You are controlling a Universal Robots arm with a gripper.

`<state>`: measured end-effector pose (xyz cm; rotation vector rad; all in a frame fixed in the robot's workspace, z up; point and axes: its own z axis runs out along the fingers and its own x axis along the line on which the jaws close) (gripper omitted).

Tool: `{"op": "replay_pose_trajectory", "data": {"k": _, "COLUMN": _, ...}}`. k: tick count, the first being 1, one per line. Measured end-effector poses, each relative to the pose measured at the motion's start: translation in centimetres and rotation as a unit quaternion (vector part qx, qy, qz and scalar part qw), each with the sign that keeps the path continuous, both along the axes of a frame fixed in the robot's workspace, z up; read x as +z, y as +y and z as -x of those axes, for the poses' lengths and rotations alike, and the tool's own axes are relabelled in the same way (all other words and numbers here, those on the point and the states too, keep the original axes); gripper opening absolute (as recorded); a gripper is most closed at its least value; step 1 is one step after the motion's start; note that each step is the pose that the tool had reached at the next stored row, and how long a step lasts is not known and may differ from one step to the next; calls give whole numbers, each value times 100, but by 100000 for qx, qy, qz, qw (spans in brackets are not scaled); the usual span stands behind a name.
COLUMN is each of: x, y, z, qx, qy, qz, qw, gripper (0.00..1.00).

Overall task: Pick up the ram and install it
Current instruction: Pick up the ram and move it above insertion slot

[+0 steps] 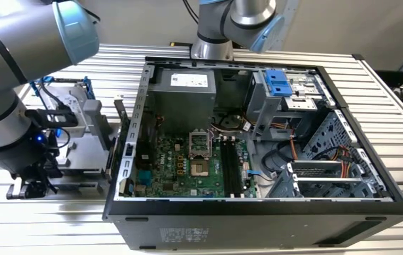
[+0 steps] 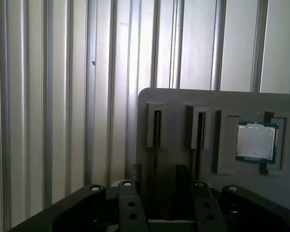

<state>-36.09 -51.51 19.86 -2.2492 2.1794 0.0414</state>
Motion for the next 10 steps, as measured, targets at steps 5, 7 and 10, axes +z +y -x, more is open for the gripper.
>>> {"op": "replay_pose_trajectory", "data": {"k": 5, "x": -24, "y": -1, "z": 0, "qx": 3, "qy": 11, "qz": -1708, "qw": 99985, "gripper": 100}}
{"op": "replay_pose_trajectory", "data": {"k": 7, "x": -37, "y": 0, "z": 1, "qx": -1, "qy": 1, "qz": -2207, "qw": 99976, "gripper": 100}}
{"op": "replay_pose_trajectory", "data": {"k": 10, "x": -46, "y": -2, "z": 0, "qx": 2, "qy": 42, "qz": -2203, "qw": 99976, "gripper": 100}}
